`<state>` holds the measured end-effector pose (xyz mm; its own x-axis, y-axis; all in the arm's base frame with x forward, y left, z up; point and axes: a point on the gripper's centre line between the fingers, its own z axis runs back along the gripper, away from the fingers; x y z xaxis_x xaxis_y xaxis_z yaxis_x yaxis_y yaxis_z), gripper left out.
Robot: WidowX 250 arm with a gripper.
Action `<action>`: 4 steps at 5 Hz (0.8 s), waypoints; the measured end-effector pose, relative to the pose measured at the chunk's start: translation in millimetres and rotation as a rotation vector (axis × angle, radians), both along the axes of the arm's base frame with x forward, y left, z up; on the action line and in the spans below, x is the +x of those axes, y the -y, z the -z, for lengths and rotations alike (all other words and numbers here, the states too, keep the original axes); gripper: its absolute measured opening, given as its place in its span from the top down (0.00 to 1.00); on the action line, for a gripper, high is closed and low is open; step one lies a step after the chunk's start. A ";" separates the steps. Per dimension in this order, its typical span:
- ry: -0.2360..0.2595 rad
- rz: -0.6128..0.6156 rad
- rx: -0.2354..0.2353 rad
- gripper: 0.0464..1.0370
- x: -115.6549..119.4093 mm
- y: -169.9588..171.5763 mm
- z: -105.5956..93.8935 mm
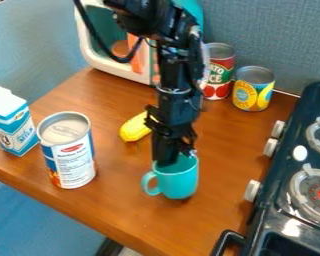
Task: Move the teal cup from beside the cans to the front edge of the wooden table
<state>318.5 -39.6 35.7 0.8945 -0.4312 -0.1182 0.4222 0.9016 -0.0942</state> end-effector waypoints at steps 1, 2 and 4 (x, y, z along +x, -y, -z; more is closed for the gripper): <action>0.019 0.031 0.005 0.96 -2.9 6.9 -1.5; 0.039 0.070 0.017 0.96 -11.9 13.9 -4.8; 0.040 0.069 -0.003 0.75 -19.9 15.7 -13.7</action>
